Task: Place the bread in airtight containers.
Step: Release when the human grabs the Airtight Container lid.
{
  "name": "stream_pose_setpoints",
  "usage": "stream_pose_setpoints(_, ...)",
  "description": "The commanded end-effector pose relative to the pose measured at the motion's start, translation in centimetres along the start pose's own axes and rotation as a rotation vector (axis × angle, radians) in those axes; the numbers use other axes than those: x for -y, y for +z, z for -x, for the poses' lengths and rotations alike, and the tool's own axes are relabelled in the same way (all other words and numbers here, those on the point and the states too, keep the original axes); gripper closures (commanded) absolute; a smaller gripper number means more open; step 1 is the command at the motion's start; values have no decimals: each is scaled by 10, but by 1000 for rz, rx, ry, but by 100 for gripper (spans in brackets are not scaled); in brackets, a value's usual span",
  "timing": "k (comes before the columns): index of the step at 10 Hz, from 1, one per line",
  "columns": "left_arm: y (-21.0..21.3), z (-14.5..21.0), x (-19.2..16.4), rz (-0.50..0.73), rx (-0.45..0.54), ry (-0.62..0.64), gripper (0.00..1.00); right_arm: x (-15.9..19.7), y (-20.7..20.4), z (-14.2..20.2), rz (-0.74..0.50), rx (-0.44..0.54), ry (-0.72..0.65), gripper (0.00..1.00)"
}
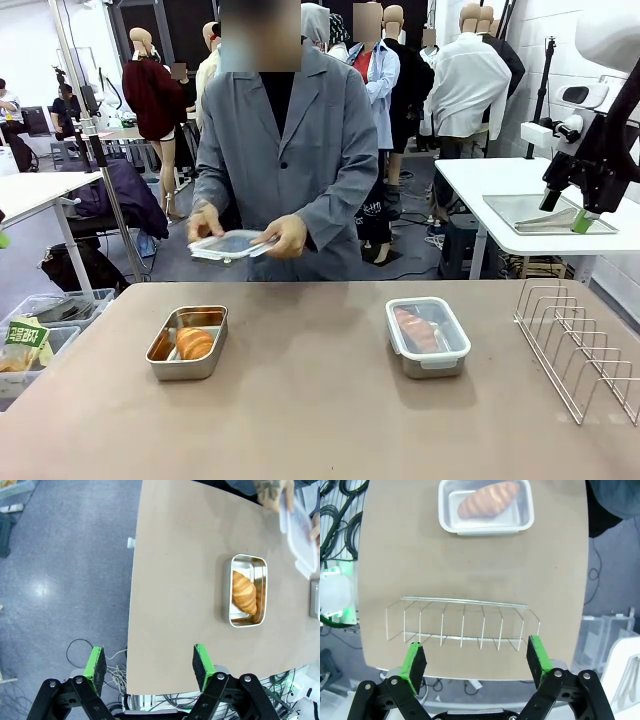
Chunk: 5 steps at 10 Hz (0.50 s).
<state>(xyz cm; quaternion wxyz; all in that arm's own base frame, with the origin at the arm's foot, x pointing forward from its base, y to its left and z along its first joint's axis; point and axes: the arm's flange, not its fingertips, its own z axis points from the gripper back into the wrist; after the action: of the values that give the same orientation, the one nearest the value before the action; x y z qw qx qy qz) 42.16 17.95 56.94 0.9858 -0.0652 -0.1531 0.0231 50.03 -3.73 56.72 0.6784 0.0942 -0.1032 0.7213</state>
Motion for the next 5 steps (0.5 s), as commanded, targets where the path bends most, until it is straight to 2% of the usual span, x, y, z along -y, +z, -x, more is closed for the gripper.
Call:
stream_pose_setpoints(1, 1, 1, -1, -23, 2, 0, 11, -2, 0, 0, -5, -23, -5, 0)
stream_pose_setpoints(5, 1, 1, -1, -23, 2, 0, 11, -2, 0, 0, -5, -23, -5, 0)
